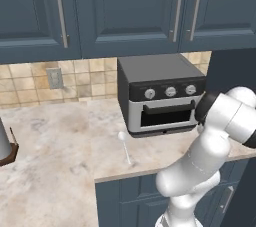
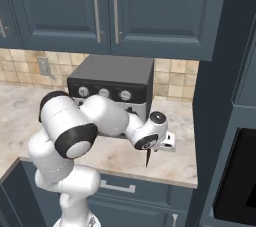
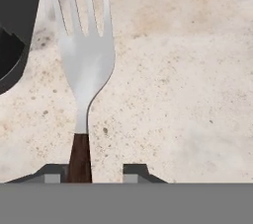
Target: Take the fork and place it on the left side of the plate. Then take the spoon and place it on the right side of the plate. Make sure they're directly next to the plate.
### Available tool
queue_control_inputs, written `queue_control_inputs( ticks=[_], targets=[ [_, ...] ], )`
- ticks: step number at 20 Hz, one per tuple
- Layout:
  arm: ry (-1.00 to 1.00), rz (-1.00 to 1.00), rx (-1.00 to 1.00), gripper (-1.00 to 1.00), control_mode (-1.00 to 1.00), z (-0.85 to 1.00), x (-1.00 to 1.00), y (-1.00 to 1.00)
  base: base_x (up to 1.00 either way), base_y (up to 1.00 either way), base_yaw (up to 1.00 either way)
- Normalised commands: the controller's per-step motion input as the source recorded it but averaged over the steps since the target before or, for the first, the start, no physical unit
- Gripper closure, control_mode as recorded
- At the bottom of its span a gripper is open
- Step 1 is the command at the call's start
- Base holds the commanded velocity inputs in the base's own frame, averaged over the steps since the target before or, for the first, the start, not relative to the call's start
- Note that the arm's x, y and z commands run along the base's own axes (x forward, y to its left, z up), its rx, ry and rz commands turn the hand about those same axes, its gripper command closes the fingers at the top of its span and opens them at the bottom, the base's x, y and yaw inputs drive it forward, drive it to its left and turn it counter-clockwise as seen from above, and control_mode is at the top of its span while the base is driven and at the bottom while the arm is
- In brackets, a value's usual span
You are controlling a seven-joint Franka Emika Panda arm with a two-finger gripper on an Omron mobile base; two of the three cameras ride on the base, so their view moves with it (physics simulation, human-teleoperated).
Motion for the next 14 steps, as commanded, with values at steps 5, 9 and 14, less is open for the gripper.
queue_control_inputs(
  ticks=[5,9,14],
  targets=[
    [0.0,0.01,0.0,1.0,-1.0,-0.47,0.0,0.06,0.0,0.0,0.0],
    [-0.06,0.0,0.0,1.0,-1.0,-0.14,-0.19,0.12,0.0,0.0,0.0],
    [-0.14,0.0,0.0,1.0,-1.0,0.14,-0.54,0.01,0.0,0.0,0.0]
  ],
)
